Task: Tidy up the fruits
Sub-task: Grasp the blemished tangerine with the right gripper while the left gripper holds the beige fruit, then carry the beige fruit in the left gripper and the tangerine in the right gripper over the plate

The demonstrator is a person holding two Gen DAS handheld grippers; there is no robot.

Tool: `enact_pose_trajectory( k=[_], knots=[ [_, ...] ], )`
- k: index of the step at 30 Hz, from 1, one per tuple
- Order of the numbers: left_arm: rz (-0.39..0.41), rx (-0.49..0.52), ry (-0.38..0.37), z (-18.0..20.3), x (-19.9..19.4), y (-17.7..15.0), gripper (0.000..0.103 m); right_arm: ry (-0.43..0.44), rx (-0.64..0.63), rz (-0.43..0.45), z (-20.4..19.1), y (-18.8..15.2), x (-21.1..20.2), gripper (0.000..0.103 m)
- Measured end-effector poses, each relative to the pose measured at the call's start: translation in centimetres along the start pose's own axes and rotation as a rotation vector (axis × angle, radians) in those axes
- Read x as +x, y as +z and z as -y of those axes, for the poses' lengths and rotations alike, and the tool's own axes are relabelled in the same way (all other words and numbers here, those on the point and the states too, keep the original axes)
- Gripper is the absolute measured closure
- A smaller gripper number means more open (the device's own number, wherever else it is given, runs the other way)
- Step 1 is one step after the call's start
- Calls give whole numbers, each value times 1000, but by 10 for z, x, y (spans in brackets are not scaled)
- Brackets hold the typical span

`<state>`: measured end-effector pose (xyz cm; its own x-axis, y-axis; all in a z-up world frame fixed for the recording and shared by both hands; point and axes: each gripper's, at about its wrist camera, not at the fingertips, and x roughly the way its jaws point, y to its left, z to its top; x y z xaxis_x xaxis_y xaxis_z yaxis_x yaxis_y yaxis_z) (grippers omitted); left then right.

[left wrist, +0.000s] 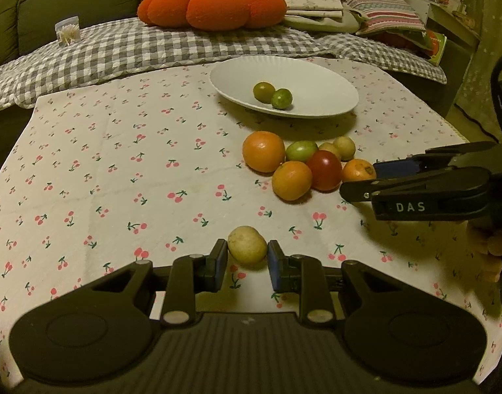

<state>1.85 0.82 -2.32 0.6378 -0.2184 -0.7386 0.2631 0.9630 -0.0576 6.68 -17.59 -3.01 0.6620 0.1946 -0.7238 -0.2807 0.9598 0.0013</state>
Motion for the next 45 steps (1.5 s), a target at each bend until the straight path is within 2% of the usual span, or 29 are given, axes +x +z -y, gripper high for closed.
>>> enact_pose_trajectory(
  k=[5,10,29,45],
  knots=[
    [3,5,-2,3,0,2,79,-4,-3,-2,1,1,2,59],
    [4,7,-2,5,1,4,79,-2,-4,-4,2,3,3,71],
    [22,8,-4,8,5,15,79,12,-19,15,-1,6,-7,71],
    [65,1,-9,12,6,37,79,35,-3,59,1,24,-24,71]
  ],
)
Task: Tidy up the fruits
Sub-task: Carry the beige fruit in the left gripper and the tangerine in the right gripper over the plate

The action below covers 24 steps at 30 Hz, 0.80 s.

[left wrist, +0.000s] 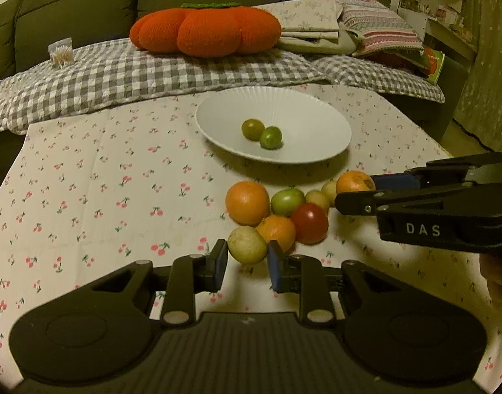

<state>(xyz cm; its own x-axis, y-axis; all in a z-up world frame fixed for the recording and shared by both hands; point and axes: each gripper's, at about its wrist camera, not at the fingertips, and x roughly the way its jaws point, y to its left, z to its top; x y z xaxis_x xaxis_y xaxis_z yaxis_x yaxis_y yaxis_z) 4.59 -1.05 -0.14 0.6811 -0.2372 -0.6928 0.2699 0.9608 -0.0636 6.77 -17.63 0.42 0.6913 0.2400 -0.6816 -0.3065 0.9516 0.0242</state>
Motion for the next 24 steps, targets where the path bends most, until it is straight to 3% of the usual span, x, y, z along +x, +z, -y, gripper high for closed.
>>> enact_pose_trajectory(
  k=[24],
  knots=[
    [67,8,-3,21,35,56,79,-23,90,71,31,42,1,71]
  ],
)
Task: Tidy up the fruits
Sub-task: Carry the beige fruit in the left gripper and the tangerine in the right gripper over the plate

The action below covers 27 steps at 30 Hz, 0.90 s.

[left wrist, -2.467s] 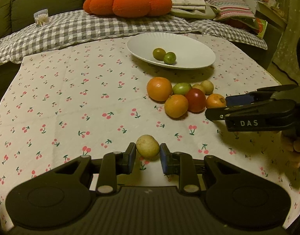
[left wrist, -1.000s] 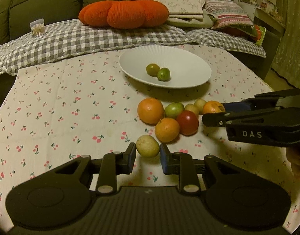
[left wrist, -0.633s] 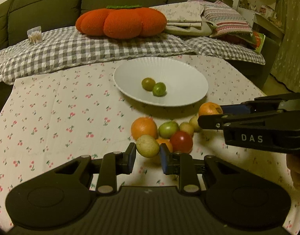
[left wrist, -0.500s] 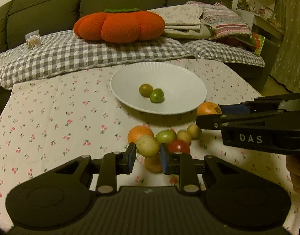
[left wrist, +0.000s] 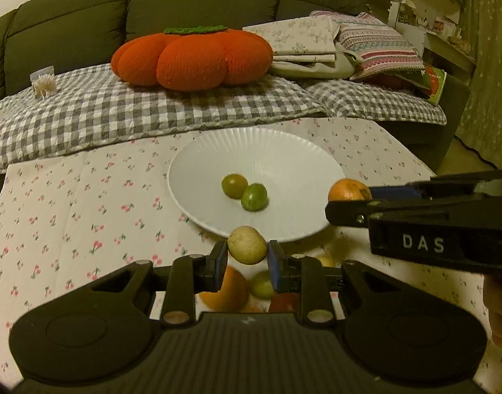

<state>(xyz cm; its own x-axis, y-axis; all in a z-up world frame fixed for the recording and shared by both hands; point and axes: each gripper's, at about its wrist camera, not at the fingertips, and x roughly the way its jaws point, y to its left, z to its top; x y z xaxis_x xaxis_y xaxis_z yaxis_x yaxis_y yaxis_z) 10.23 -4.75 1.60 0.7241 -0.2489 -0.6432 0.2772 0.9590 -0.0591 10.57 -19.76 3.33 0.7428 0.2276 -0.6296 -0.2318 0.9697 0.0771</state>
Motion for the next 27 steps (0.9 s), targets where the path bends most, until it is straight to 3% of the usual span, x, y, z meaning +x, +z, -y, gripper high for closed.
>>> enact_pose_trajectory(
  k=[27],
  knots=[
    [-38,-19,-17,-4,48,19,79,-35,81,-63,37,6,44,71]
  ],
)
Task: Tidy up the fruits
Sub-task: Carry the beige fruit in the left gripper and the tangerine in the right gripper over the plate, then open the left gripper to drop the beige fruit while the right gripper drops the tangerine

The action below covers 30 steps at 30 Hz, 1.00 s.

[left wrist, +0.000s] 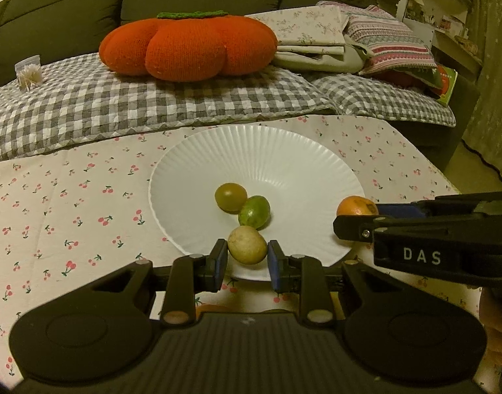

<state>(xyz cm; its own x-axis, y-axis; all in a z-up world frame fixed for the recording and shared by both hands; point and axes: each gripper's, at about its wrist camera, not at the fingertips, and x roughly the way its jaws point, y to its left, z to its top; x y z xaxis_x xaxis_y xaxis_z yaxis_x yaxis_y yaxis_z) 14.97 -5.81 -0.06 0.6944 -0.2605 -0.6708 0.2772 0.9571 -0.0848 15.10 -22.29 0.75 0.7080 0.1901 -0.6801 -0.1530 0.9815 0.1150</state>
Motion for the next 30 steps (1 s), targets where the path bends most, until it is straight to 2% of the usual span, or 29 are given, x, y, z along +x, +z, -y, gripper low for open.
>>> enact_pose_trajectory(
  k=[7,9,11,13,17,20,25,30],
  knots=[
    [-1,2,-5,0,-1,0,78,0,10,3,0,1,-1,68],
    [4,5,-5,0,-3,0,69,1,11,10,0,1,-4,68],
    [14,6,-4,1,-7,-1,60,1,15,15,1,2,-6,64],
    [18,8,-7,2,-11,-2,58,-2,25,21,3,2,-9,54],
    [25,12,-12,2,-21,-4,50,-15,31,17,6,1,-13,52],
    [25,8,-14,3,-28,-8,48,-21,30,13,8,-1,-18,52],
    [13,5,-18,3,-37,-15,42,-21,20,10,9,-7,-27,41],
    [6,9,-15,2,-46,-22,37,-16,-14,10,4,-12,-36,37]
  ],
)
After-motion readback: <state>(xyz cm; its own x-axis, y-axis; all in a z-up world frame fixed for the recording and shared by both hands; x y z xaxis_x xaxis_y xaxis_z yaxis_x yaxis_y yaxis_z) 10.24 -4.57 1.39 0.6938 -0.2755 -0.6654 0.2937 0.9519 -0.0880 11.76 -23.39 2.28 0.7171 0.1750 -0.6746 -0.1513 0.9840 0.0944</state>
